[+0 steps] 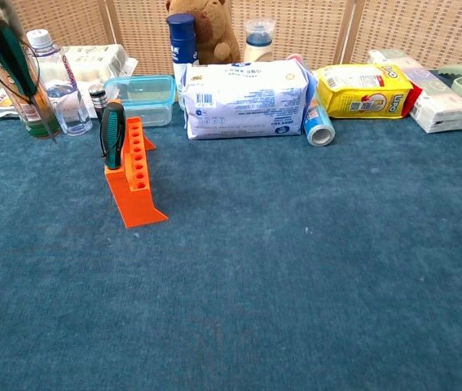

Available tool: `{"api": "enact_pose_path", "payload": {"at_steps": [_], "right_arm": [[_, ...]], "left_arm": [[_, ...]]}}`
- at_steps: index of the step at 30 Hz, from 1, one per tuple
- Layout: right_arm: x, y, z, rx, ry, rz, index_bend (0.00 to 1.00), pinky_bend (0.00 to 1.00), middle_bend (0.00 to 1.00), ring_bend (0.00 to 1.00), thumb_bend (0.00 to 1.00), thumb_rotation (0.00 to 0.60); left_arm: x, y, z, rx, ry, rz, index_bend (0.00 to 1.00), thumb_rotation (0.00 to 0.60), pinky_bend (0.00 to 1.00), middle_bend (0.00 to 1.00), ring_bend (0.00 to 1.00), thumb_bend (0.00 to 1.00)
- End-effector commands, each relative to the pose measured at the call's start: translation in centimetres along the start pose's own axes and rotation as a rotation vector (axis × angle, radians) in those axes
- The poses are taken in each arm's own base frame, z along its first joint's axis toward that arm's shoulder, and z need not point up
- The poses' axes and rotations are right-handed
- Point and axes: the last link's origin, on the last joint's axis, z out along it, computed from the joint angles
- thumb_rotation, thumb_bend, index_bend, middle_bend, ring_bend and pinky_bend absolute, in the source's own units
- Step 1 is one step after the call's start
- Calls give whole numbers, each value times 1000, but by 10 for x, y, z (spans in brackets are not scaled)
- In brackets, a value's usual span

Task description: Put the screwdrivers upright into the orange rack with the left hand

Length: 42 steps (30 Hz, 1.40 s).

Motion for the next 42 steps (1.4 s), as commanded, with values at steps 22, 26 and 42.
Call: {"api": "enact_pose_path", "payload": {"at_steps": [22, 26, 42], "right_arm": [[3, -2, -2, 9, 12, 8, 4, 89, 97, 93, 163, 600], [4, -2, -2, 7, 12, 9, 4, 89, 97, 94, 163, 600], [8, 0, -1, 3, 23, 18, 4, 89, 97, 94, 163, 600]], "left_arm": [[56, 23, -20, -150, 66, -70, 750, 600, 967, 981, 1000, 521], [55, 29, -16, -154, 69, -73, 750, 600, 968, 981, 1000, 521], [50, 44, -9, -151, 56, -66, 750, 600, 967, 981, 1000, 520]]}}
